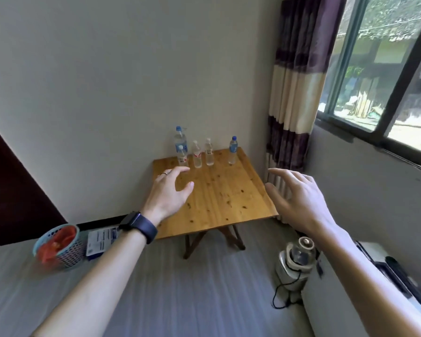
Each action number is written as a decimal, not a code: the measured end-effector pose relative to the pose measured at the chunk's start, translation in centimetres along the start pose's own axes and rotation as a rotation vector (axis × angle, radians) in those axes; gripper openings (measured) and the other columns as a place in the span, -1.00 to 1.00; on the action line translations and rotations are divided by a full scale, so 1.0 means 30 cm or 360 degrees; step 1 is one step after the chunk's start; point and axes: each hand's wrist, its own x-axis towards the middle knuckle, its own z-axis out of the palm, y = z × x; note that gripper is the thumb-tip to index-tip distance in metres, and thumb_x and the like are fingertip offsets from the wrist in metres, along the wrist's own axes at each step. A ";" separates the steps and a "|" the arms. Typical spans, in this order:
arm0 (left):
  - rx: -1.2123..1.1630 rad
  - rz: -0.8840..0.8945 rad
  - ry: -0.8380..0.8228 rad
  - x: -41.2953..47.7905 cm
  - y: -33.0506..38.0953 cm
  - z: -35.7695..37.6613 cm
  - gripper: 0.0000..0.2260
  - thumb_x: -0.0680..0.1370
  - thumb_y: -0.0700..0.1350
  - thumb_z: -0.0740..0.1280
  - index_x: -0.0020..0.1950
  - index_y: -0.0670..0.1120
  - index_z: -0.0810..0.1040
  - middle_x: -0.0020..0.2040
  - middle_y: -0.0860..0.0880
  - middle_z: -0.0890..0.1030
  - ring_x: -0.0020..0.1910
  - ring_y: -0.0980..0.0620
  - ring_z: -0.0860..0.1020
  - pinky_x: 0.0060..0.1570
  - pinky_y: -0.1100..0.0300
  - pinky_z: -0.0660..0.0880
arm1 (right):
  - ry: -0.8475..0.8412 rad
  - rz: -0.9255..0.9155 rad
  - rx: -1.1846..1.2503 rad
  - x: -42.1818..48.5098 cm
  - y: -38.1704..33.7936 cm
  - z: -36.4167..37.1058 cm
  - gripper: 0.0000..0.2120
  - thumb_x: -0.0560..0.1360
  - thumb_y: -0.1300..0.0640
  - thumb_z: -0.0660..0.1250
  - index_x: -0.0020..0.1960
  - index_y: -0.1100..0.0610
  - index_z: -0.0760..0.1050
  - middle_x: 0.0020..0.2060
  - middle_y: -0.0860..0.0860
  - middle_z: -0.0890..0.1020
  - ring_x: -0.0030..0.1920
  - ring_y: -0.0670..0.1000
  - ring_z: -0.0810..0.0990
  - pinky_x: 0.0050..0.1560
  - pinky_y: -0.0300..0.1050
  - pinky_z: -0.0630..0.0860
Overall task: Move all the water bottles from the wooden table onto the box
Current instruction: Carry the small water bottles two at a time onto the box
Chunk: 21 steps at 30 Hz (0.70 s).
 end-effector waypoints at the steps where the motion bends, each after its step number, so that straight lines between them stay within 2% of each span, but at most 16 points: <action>1: -0.0016 -0.0016 0.0020 0.067 -0.001 0.021 -0.64 0.60 0.05 0.33 0.40 0.08 0.46 0.39 -0.02 0.50 0.39 -0.04 0.43 0.28 0.09 0.37 | -0.0010 -0.0011 0.0002 0.074 0.028 0.023 -0.59 0.58 -0.15 0.29 0.42 -0.14 0.44 0.35 -0.11 0.53 0.42 0.02 0.32 0.30 -0.21 0.21; 8: -0.0074 -0.0153 0.0043 0.463 -0.115 0.176 -0.64 0.61 0.06 0.32 0.40 0.11 0.45 0.40 0.02 0.49 0.38 0.00 0.44 0.20 0.19 0.36 | -0.0121 -0.0057 0.0000 0.553 0.168 0.223 -0.59 0.59 -0.14 0.28 0.42 -0.13 0.44 0.35 -0.12 0.53 0.43 0.04 0.33 0.32 -0.16 0.25; 13: -0.0092 -0.0160 0.0056 0.799 -0.267 0.298 -0.64 0.60 0.07 0.32 0.40 0.12 0.45 0.40 0.03 0.49 0.39 0.00 0.44 0.26 0.10 0.41 | -0.0164 -0.0050 -0.0036 0.873 0.246 0.418 -0.58 0.60 -0.16 0.26 0.43 -0.14 0.42 0.36 -0.13 0.51 0.44 0.04 0.32 0.34 -0.12 0.27; 18: -0.0192 -0.0130 -0.0054 1.159 -0.414 0.426 -0.66 0.59 0.10 0.33 0.36 0.16 0.46 0.36 0.07 0.52 0.37 0.04 0.45 0.24 0.16 0.41 | -0.0191 0.0032 -0.0071 1.178 0.306 0.596 -0.60 0.59 -0.14 0.28 0.41 -0.13 0.44 0.34 -0.10 0.53 0.41 0.08 0.36 0.36 -0.08 0.29; 21: -0.0194 -0.0142 -0.0109 1.365 -0.467 0.495 -0.66 0.59 0.07 0.34 0.37 0.12 0.47 0.31 0.06 0.55 0.30 0.05 0.50 0.17 0.18 0.43 | -0.0198 0.0087 -0.0088 1.334 0.340 0.676 -0.60 0.59 -0.13 0.29 0.41 -0.13 0.44 0.34 -0.09 0.53 0.41 0.09 0.36 0.35 -0.06 0.30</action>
